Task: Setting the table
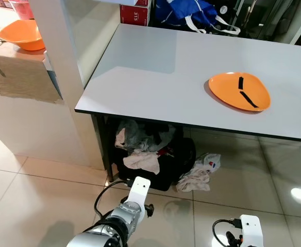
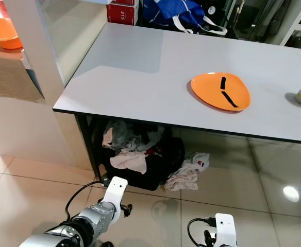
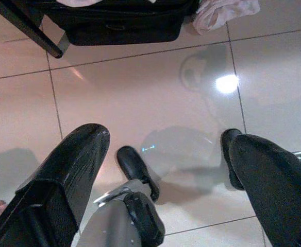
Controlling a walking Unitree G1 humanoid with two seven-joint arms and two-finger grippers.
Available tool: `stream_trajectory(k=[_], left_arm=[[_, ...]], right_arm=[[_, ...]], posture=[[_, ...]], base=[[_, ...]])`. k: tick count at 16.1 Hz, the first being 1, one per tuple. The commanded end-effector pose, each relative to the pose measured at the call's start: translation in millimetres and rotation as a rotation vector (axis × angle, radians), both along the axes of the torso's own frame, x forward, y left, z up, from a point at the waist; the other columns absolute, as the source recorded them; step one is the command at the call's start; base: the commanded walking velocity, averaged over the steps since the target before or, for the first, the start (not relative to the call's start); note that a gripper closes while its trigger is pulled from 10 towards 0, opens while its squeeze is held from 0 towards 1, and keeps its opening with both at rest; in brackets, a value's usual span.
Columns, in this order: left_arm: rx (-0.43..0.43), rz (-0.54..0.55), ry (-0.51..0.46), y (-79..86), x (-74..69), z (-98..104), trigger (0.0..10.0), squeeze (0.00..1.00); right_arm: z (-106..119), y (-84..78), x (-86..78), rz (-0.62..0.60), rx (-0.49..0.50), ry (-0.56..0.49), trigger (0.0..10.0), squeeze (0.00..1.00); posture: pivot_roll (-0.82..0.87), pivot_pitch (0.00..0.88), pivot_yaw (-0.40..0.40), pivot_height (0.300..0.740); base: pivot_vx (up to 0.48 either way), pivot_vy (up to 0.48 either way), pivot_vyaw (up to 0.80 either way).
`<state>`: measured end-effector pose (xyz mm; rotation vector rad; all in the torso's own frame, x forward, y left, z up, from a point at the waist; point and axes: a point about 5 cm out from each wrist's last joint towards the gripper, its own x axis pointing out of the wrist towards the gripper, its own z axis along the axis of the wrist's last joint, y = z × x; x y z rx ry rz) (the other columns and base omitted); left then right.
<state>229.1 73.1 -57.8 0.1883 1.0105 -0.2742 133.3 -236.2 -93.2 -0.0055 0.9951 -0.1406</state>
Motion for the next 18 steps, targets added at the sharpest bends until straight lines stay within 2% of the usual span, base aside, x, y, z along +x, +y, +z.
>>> stream_trajectory(k=[1,6,9,18], left_arm=[[-0.008,0.007,-0.005,-4.7,1.1,1.7,10.0,0.00],[-0.009,0.007,-0.002,-6.4,0.4,1.6,10.0,0.00],[-0.002,-0.004,-0.001,-5.7,0.5,1.5,10.0,0.00],[0.001,-0.007,-0.003,-3.9,0.5,1.1,10.0,0.00]], right_arm=[[1.8,-4.8,1.9,0.002,-0.016,0.001,10.0,0.00],[1.9,-6.3,1.1,0.006,-0.015,0.003,10.0,0.00],[1.8,-5.9,1.1,0.006,-0.017,0.001,10.0,0.00],[1.1,-4.1,0.5,0.005,-0.014,0.004,10.0,0.00]], posture=[[-0.09,0.000,-0.054,0.735],[-0.09,0.000,-0.034,0.735],[-0.10,0.000,0.005,0.735],[-0.10,0.000,0.009,0.735]], base=[[0.000,0.000,0.00],[0.000,0.000,0.00],[0.000,0.000,0.00],[0.000,0.000,0.00]])
